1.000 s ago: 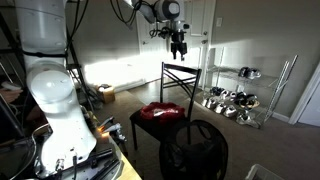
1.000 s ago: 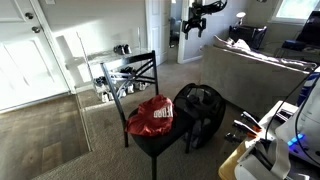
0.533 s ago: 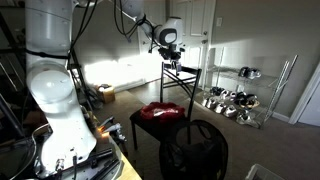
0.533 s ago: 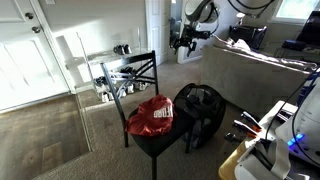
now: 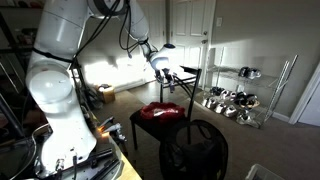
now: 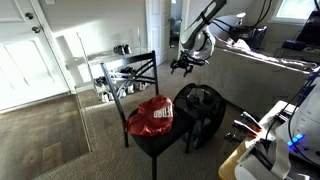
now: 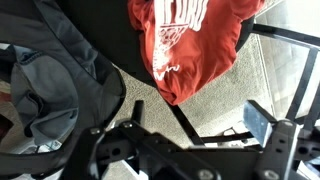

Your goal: Put the red shirt in the laundry basket

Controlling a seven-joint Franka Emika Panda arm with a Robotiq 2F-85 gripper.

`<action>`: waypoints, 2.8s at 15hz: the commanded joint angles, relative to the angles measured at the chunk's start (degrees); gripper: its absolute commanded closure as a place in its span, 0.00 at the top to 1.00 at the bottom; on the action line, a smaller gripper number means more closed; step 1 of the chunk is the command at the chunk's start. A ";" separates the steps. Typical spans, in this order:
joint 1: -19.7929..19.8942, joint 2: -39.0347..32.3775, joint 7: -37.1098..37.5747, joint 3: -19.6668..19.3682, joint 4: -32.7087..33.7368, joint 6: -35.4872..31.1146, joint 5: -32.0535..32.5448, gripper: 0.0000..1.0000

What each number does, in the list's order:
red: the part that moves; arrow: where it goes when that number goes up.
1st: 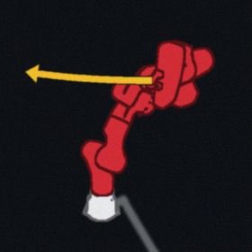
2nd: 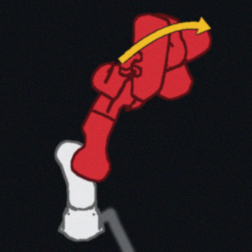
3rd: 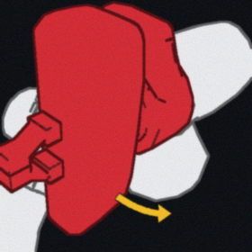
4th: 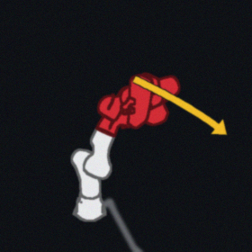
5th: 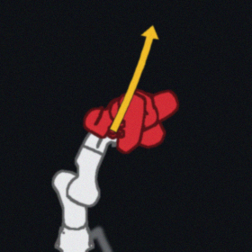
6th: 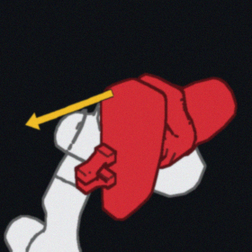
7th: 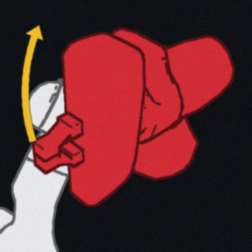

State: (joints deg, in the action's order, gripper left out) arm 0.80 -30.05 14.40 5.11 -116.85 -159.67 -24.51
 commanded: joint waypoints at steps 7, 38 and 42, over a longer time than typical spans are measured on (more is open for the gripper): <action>3.69 -13.86 -2.71 6.61 4.76 -17.80 0.02 1.00; -21.73 -36.69 17.61 -12.71 23.81 -7.58 3.22 1.00; -20.23 -39.46 15.09 -8.65 28.36 -6.57 4.80 0.73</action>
State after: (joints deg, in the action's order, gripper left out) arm -20.87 -67.33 30.00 -6.02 -92.15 -167.99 -21.83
